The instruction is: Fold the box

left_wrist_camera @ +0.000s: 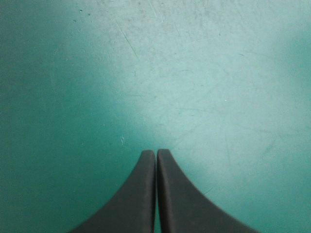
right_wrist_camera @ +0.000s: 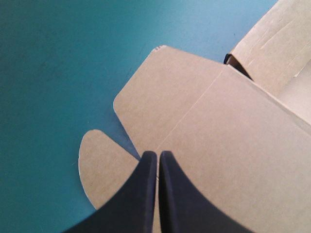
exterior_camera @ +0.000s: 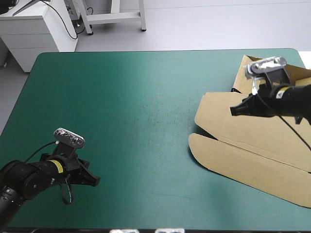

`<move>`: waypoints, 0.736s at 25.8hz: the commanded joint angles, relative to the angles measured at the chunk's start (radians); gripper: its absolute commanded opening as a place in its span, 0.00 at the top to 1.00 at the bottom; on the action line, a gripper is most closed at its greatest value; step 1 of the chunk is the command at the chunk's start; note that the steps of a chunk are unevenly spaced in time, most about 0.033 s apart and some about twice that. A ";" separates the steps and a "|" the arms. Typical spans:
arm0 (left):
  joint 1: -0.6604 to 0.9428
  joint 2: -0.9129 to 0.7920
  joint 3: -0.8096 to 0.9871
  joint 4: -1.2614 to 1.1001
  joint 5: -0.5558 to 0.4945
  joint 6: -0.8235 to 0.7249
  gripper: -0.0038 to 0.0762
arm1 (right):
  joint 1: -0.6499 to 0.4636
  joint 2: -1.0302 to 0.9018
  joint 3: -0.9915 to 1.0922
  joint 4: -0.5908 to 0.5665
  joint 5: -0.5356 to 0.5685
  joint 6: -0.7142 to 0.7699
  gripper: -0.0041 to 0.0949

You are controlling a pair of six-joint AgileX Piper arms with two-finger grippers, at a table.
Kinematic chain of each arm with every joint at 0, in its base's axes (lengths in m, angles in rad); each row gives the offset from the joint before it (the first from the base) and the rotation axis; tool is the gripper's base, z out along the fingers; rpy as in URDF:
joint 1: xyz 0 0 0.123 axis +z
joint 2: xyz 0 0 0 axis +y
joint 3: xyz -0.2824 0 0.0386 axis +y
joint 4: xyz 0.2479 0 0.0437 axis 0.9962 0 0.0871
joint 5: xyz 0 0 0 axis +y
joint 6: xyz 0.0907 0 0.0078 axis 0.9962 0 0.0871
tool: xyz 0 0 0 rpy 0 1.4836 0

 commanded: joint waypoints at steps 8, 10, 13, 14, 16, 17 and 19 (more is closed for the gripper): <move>-0.006 -0.107 -0.024 -0.021 -0.041 -0.008 0.96 | 0.007 -0.367 0.421 0.013 -0.150 -0.092 0.96; -0.006 -0.136 -0.017 -0.037 -0.041 -0.008 0.96 | 0.007 -0.436 0.491 0.028 -0.164 -0.096 0.96; -0.006 -0.175 0.010 -0.070 -0.030 -0.005 0.96 | 0.007 -0.526 0.596 0.037 -0.167 -0.096 0.96; -0.006 -0.184 0.021 -0.079 -0.027 -0.005 0.96 | 0.007 -0.556 0.629 0.040 -0.167 -0.096 0.96; -0.006 -0.205 0.049 -0.091 -0.025 -0.005 0.96 | 0.007 -0.616 0.694 0.044 -0.167 -0.096 0.96; -0.006 -0.222 0.074 -0.095 -0.022 -0.005 0.96 | 0.007 -0.657 0.737 0.044 -0.167 -0.096 0.96; -0.006 -0.250 0.128 -0.101 -0.022 -0.005 0.96 | 0.007 -0.747 0.822 0.048 -0.177 -0.114 0.96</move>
